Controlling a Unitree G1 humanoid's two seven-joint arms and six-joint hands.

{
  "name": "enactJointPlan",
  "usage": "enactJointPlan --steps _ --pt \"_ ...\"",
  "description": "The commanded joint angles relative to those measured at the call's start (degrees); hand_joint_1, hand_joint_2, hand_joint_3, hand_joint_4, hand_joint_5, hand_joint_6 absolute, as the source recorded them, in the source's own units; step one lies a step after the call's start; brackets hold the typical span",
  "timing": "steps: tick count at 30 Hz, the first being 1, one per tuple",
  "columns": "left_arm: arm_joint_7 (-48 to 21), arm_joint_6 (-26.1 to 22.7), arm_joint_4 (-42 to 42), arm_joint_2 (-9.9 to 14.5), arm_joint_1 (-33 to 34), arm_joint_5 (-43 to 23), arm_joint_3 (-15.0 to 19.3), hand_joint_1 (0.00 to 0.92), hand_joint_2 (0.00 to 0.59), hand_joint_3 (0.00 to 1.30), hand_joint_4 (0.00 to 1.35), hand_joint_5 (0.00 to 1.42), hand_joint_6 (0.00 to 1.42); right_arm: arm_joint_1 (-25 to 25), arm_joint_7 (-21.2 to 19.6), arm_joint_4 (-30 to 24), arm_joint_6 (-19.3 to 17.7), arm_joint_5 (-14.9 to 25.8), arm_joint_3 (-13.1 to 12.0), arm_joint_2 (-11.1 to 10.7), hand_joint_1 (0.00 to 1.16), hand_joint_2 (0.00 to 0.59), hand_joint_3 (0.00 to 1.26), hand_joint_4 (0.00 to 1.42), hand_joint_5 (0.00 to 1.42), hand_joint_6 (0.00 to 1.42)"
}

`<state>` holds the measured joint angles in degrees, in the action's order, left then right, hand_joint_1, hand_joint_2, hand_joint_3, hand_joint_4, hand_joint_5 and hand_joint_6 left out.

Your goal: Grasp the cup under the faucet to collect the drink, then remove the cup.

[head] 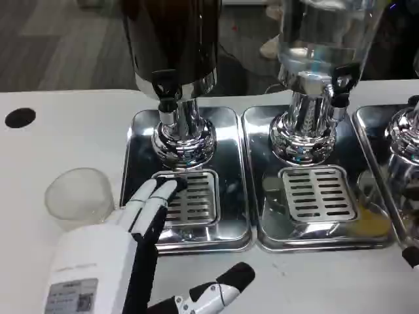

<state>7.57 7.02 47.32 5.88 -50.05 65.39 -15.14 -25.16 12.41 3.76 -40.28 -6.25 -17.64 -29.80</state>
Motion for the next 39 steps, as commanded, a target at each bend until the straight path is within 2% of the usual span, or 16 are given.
enactJointPlan --steps 1,20,30,39 --pt "0.19 0.39 0.08 0.17 -0.29 -0.78 -0.1 0.0 0.064 0.23 0.15 0.33 0.61 -0.22 0.07 -0.85 -0.24 0.76 -0.21 0.2 0.71 0.262 0.27 0.22 0.19 0.1" --pt "-0.2 0.16 -0.12 0.23 0.52 -1.35 0.35 0.0 0.064 0.23 0.15 0.33 0.61 -0.34 0.1 -0.87 -0.17 0.3 0.04 0.26 0.71 0.261 0.27 0.22 0.19 0.1" --pt "0.21 0.15 0.2 0.32 0.7 -1.91 1.79 0.0 0.064 0.23 0.15 0.33 0.61 -0.89 -0.04 -2.77 0.27 0.13 0.0 0.76 0.71 0.261 0.27 0.22 0.19 0.1" --pt "-3.46 -4.63 0.18 -1.2 4.73 -2.55 6.93 0.01 0.053 0.21 0.15 0.33 0.63 -1.22 0.13 -1.52 -0.52 0.58 0.08 0.66 0.69 0.259 0.27 0.21 0.19 0.1"
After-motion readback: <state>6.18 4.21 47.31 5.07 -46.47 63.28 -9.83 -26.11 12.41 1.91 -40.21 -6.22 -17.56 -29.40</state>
